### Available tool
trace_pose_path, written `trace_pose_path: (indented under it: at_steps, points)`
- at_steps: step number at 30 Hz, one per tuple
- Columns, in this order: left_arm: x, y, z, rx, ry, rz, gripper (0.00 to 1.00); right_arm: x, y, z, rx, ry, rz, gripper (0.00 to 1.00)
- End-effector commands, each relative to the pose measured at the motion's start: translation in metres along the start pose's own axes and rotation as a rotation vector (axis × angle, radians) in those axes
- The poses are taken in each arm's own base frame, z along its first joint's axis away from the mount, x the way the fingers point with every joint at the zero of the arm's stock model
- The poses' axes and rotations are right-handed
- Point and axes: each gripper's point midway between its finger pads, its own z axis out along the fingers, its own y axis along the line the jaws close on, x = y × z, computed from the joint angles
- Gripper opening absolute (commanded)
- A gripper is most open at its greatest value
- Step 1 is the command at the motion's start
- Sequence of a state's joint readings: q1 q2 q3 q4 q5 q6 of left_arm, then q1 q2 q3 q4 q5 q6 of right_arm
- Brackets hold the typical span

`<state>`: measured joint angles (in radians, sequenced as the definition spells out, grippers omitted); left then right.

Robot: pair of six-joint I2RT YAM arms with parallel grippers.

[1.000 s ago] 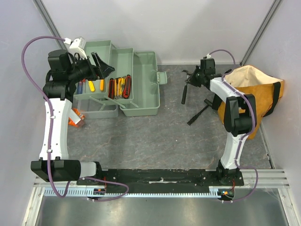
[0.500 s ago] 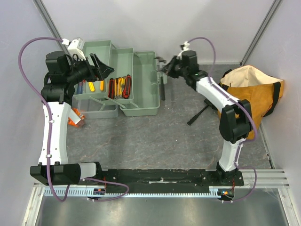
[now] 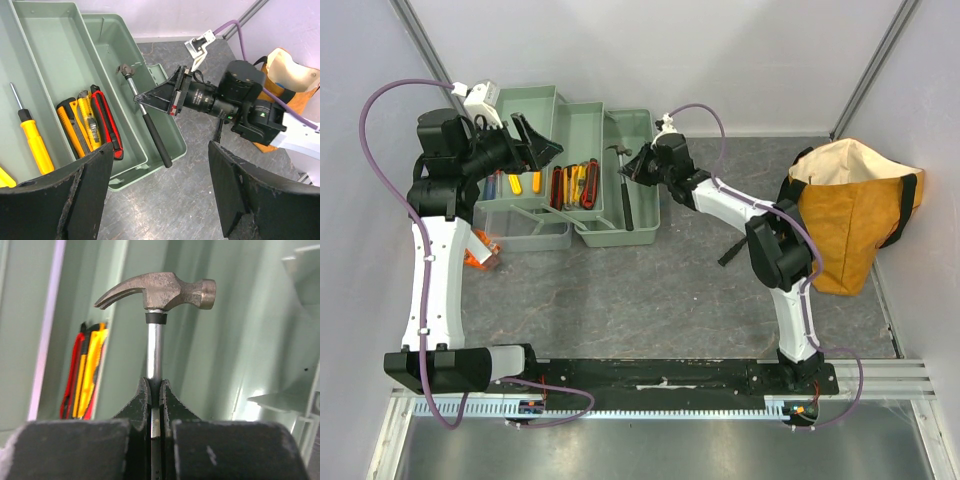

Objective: Pack the tool kit

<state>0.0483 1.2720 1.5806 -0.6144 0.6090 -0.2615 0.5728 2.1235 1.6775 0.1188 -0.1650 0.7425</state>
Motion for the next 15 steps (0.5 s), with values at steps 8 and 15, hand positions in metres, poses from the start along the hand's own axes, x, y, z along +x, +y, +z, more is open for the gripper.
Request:
trace_pose_path:
  at_steps: [8, 15]
  points:
    - [-0.009, -0.014, -0.005, 0.04, -0.027, -0.001, 0.82, -0.029, -0.011, 0.026, 0.035, -0.148, -0.053, 0.0]
    - [-0.009, -0.014, -0.006, 0.042, -0.028, -0.003, 0.82, -0.016, -0.044, 0.041, 0.19, -0.155, -0.123, 0.0]
